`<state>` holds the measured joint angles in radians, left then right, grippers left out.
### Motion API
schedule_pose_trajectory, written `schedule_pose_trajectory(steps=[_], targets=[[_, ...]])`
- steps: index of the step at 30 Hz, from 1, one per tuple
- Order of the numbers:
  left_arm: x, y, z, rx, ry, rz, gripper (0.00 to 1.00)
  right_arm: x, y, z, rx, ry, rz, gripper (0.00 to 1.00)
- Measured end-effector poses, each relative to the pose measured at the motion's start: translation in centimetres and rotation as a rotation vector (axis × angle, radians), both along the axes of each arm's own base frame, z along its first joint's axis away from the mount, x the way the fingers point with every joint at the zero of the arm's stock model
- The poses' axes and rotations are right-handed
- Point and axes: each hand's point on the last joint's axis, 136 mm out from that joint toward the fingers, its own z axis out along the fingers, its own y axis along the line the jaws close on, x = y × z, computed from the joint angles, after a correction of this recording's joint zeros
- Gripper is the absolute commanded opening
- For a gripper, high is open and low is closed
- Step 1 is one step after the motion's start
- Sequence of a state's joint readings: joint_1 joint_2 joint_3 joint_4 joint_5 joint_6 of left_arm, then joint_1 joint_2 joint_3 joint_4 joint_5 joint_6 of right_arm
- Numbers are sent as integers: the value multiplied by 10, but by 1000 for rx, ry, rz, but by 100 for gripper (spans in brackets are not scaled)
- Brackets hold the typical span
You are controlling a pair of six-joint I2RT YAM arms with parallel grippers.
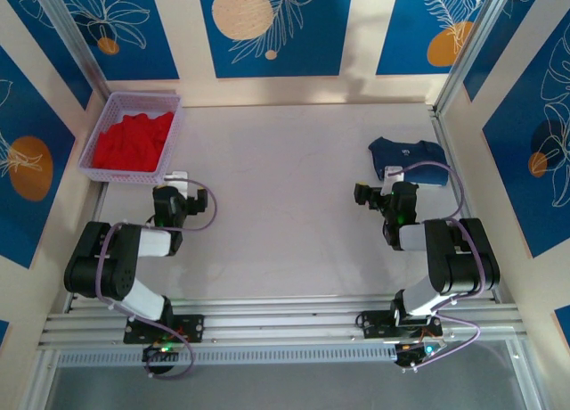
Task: Fold the inside-out t-shirt
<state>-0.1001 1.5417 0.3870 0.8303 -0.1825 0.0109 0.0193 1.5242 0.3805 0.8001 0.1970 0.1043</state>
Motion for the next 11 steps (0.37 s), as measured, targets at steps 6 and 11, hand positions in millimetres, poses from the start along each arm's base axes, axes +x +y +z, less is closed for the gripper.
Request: schedule_pose_trajectory(steps=[6, 11], targets=[[0, 0, 0, 0, 0, 0, 100, 0, 0, 0, 0, 0, 0, 99], [0, 0, 0, 0, 0, 0, 100, 1, 0, 1, 0, -4, 0, 99]])
